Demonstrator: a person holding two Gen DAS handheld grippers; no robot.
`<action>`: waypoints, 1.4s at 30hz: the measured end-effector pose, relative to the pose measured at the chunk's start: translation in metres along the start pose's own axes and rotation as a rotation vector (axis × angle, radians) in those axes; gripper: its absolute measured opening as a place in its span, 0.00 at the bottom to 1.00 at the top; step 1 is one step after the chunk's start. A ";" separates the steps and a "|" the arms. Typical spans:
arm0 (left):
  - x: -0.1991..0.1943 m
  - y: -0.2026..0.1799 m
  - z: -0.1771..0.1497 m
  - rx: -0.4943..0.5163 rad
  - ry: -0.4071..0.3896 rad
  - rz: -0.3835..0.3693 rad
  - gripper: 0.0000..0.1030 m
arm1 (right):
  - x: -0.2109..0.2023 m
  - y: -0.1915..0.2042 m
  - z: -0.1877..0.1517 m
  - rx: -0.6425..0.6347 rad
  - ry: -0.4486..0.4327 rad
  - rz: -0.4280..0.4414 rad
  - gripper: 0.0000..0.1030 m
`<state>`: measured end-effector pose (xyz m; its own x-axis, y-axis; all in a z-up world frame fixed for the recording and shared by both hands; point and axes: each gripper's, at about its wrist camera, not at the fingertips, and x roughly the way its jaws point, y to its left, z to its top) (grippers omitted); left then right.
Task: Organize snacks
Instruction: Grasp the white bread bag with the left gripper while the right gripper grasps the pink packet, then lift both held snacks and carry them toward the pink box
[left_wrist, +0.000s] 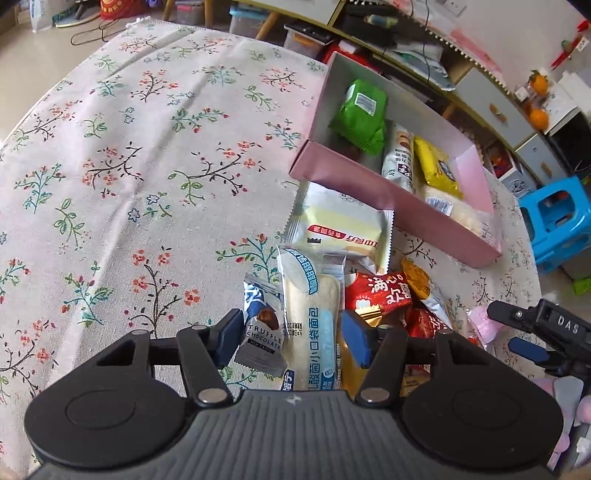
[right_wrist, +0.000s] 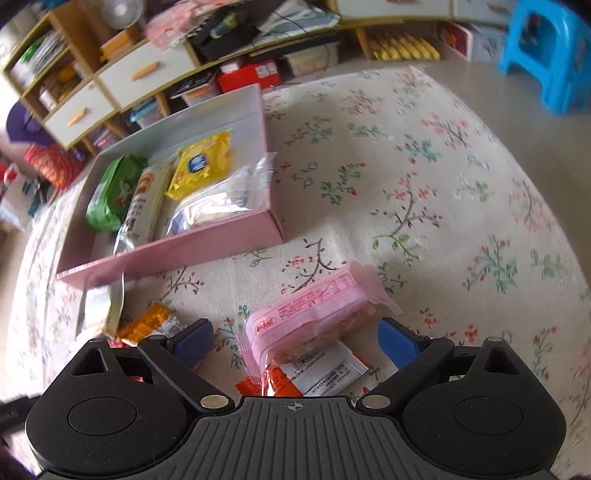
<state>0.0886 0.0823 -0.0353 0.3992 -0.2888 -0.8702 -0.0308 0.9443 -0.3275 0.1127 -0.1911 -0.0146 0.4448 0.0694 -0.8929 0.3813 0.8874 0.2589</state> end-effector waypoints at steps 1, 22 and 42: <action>0.001 -0.001 0.000 0.005 0.003 0.007 0.52 | 0.001 -0.003 0.001 0.024 0.007 0.004 0.94; 0.003 -0.010 -0.002 0.062 0.037 -0.041 0.28 | 0.001 -0.016 0.007 0.091 -0.023 0.010 0.43; 0.020 -0.032 -0.003 0.178 -0.010 0.073 0.37 | 0.020 0.021 0.008 -0.028 -0.036 -0.062 0.58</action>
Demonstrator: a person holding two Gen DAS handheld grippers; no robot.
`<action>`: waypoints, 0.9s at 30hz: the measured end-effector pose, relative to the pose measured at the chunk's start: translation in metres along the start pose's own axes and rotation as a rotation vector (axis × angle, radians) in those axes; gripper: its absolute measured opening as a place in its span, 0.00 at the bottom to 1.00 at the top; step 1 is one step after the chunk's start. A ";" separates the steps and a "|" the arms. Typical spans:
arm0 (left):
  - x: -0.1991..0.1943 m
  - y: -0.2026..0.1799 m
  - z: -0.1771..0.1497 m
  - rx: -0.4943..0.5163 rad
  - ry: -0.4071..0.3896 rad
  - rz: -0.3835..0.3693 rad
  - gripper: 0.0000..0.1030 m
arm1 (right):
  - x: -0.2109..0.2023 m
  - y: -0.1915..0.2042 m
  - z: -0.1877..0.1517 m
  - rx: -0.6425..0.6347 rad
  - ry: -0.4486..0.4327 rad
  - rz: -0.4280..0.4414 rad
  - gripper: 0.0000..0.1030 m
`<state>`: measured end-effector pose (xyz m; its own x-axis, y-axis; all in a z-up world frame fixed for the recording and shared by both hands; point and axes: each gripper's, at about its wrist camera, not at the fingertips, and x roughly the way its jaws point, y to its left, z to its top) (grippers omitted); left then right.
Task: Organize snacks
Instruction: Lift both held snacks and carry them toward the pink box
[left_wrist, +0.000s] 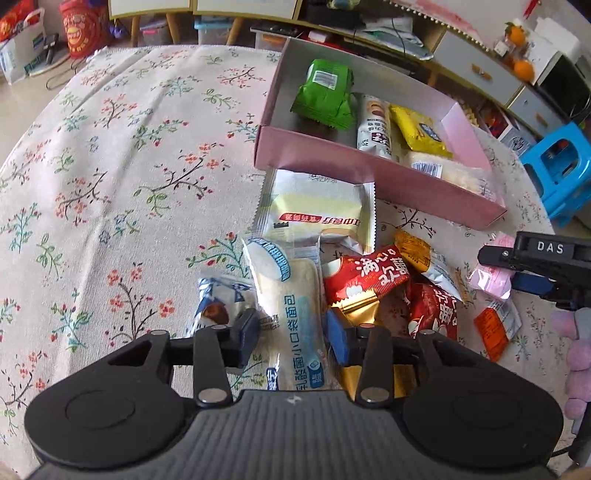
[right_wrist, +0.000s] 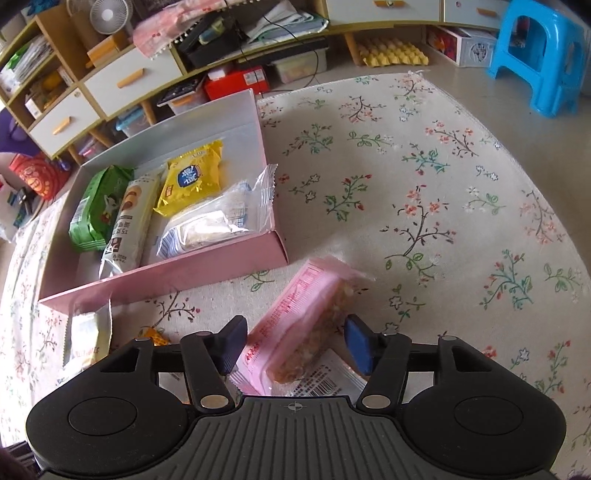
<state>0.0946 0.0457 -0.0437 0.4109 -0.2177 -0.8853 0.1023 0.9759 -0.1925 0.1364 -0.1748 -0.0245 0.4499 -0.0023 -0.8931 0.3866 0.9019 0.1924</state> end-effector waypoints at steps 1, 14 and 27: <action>0.001 -0.002 0.000 0.007 -0.004 0.008 0.38 | 0.002 0.002 0.000 -0.001 0.007 0.000 0.59; 0.000 0.009 0.007 0.076 -0.048 0.053 0.34 | 0.005 0.021 -0.010 -0.143 0.001 -0.068 0.63; 0.003 0.010 0.010 0.089 -0.070 0.019 0.35 | 0.002 0.008 -0.004 -0.095 0.006 -0.012 0.43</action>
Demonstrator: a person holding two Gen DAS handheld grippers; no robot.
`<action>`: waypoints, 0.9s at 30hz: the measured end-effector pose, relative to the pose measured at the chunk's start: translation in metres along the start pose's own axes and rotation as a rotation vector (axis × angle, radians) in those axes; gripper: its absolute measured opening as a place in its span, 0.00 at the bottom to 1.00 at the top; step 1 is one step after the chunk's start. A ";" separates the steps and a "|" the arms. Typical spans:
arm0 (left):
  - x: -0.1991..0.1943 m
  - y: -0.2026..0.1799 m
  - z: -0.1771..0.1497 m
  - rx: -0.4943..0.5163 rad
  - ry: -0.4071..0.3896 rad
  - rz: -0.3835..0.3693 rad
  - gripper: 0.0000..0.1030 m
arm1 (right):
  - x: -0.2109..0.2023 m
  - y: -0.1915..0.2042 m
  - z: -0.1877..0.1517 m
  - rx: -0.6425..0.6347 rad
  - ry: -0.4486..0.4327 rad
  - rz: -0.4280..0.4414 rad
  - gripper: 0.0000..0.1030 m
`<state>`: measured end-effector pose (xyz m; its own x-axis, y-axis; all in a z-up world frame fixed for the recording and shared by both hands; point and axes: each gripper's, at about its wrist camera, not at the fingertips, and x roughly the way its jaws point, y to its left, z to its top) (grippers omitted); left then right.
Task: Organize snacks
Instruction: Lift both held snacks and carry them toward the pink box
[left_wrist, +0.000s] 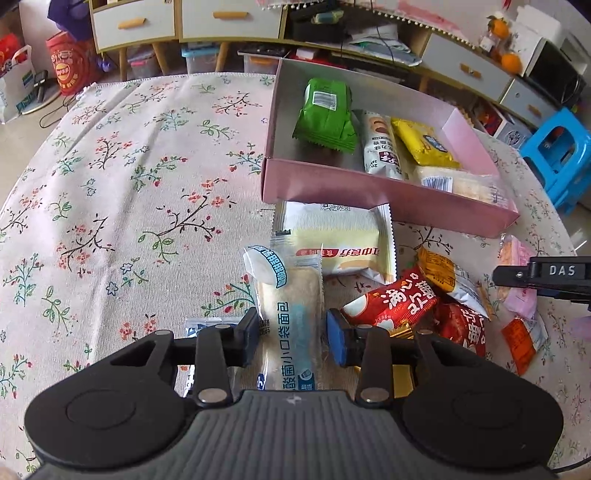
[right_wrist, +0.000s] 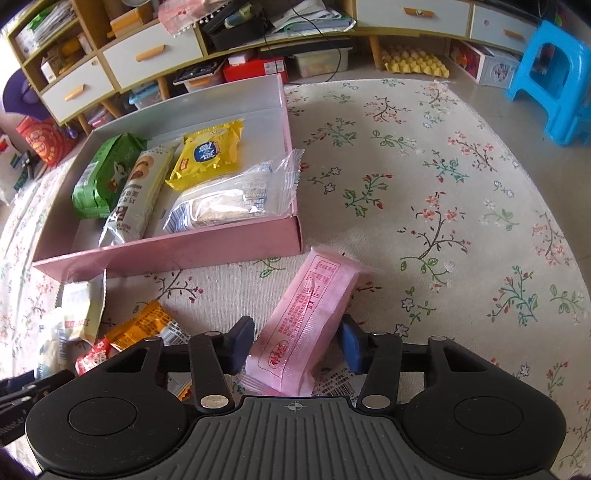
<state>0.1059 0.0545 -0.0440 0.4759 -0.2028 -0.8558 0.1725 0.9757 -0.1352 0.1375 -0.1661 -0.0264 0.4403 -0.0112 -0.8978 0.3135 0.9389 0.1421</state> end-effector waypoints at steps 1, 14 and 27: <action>0.000 -0.001 0.000 0.003 -0.001 0.005 0.34 | -0.001 -0.003 0.001 0.015 0.001 0.006 0.42; -0.012 -0.005 0.005 -0.011 -0.011 0.007 0.25 | -0.021 -0.019 0.003 0.127 -0.013 0.097 0.41; -0.036 -0.008 0.013 -0.031 -0.054 -0.056 0.23 | -0.056 -0.030 -0.006 0.248 -0.059 0.217 0.41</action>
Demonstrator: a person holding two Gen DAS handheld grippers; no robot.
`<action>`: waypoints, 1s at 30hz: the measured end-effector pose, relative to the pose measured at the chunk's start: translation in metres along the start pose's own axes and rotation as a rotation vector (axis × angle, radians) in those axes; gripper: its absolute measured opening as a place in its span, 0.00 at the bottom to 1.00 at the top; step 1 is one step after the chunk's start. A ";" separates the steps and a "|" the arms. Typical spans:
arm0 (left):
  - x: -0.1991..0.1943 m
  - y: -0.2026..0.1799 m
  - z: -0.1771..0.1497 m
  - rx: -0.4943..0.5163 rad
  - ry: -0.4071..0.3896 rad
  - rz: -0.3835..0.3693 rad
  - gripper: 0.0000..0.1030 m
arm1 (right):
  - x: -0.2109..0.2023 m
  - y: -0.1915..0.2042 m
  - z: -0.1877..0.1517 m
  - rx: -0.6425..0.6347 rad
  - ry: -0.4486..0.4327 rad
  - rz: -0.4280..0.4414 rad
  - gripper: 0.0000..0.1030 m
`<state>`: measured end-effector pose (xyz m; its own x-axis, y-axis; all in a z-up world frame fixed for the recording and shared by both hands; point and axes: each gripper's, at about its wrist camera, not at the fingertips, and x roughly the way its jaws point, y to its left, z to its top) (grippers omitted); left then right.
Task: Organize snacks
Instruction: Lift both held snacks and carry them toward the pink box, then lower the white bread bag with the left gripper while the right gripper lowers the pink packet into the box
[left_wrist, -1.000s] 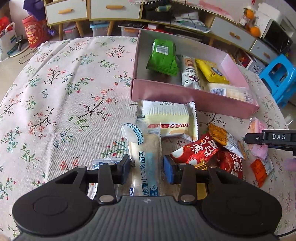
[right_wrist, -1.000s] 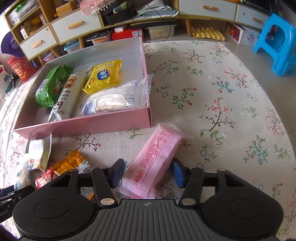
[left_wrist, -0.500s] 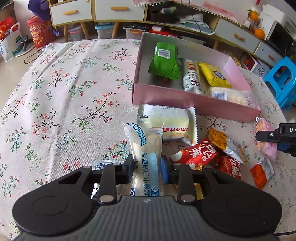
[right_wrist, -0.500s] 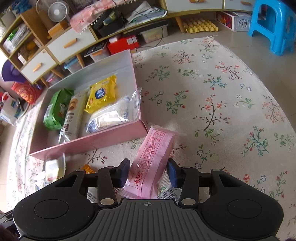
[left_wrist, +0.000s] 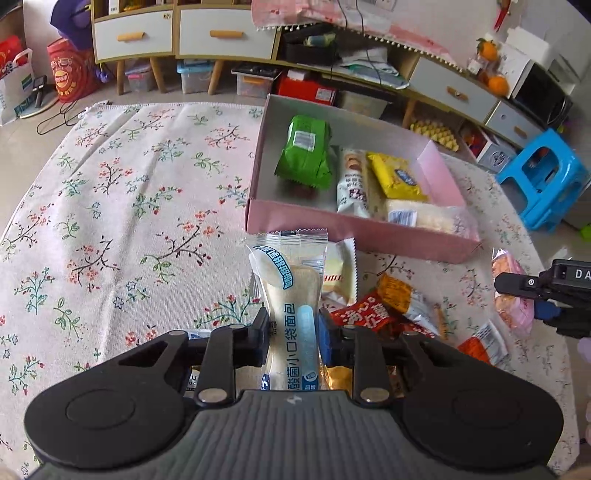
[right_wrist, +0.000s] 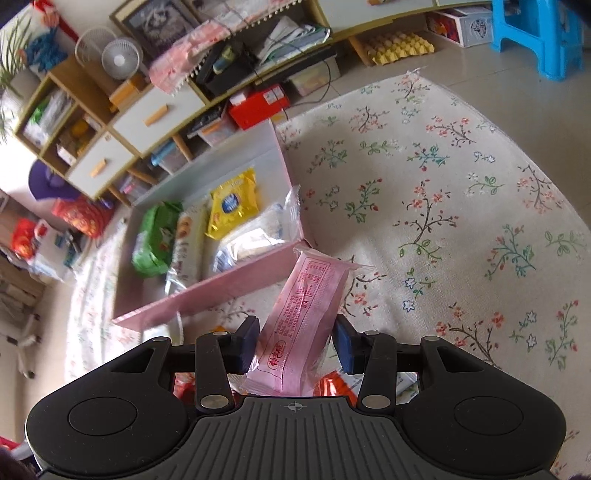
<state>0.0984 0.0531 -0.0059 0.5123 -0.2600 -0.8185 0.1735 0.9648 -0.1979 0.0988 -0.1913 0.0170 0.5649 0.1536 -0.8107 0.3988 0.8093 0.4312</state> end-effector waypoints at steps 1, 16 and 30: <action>-0.002 0.000 0.001 -0.006 -0.007 -0.004 0.23 | -0.002 0.001 0.000 0.011 -0.003 0.012 0.41; 0.014 -0.009 0.047 -0.008 -0.039 -0.071 0.22 | 0.013 0.037 0.021 -0.038 -0.005 0.117 0.41; 0.083 -0.037 0.107 0.054 -0.032 -0.086 0.22 | 0.081 0.048 0.087 -0.238 -0.031 0.140 0.41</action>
<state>0.2239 -0.0082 -0.0088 0.5203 -0.3438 -0.7817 0.2625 0.9355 -0.2367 0.2265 -0.1893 0.0067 0.6262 0.2590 -0.7354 0.1363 0.8923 0.4304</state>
